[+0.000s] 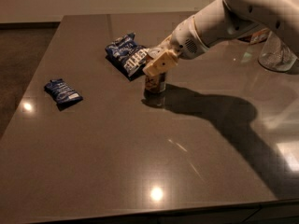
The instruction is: Move orange can near blue chip bag
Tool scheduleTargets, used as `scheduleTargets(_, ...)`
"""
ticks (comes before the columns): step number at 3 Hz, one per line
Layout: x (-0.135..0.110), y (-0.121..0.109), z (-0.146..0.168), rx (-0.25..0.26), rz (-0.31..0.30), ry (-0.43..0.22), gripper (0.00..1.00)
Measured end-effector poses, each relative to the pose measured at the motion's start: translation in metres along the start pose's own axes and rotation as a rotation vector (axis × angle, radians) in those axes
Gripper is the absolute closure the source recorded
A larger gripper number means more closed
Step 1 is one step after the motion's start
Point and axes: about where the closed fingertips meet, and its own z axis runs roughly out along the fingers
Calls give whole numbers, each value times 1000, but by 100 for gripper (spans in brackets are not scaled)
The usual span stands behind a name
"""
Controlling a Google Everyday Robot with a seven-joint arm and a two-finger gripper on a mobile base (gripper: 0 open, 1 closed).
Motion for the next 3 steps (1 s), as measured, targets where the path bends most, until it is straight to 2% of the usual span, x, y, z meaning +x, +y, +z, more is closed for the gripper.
scheduleTargets(1,2,-7,10,3,12,4,51)
scheduleTargets(2,0,-12,14,30,10,22,26)
scheduleTargets(3,0,-11,16,27,8,23,4)
